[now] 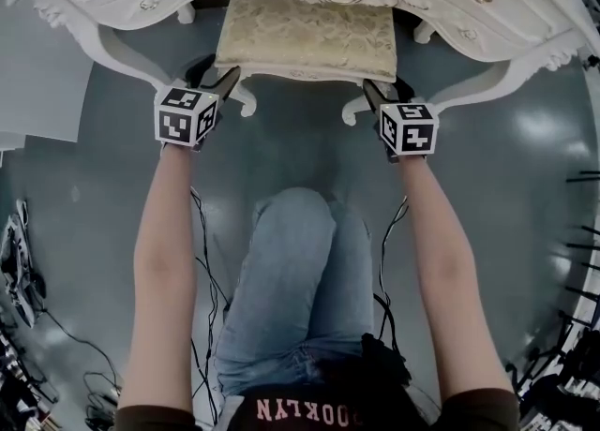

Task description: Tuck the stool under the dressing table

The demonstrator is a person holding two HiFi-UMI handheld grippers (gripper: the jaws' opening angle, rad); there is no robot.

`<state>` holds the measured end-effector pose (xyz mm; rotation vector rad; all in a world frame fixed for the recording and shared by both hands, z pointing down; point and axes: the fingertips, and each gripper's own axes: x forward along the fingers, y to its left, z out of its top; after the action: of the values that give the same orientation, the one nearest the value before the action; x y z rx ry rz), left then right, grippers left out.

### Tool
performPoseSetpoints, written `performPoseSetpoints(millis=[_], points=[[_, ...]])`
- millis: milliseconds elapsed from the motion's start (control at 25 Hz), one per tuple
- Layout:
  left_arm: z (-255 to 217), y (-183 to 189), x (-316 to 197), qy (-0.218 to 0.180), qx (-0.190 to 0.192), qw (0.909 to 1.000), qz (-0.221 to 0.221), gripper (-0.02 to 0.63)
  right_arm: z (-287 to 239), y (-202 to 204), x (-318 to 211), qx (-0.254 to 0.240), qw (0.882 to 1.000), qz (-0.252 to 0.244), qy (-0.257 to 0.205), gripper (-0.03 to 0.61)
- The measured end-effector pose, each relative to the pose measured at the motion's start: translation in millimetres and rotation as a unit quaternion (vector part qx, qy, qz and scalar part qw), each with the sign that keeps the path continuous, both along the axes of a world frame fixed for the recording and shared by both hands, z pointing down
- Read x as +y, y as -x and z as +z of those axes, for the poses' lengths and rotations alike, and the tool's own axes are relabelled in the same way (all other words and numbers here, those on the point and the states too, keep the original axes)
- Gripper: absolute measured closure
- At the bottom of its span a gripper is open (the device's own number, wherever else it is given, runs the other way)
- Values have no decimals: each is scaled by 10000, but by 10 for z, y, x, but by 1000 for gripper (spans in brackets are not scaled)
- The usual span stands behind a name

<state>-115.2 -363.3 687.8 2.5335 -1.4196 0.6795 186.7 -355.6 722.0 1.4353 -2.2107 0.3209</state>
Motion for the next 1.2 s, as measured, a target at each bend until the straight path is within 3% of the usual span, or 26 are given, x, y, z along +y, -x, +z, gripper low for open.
performPoseSetpoints(millis=[400, 920, 1200], points=[[-135, 9, -197, -720, 312, 9967, -201, 396, -129, 13, -238, -143, 9968, -72, -788, 344], [4, 41, -408, -633, 3, 9968, -497, 400, 9, 38, -468, -21, 9972, -41, -745, 344], [21, 39, -723, -720, 49, 9952, -654, 402, 19, 36, -766, -44, 9962, 89, -870, 344]])
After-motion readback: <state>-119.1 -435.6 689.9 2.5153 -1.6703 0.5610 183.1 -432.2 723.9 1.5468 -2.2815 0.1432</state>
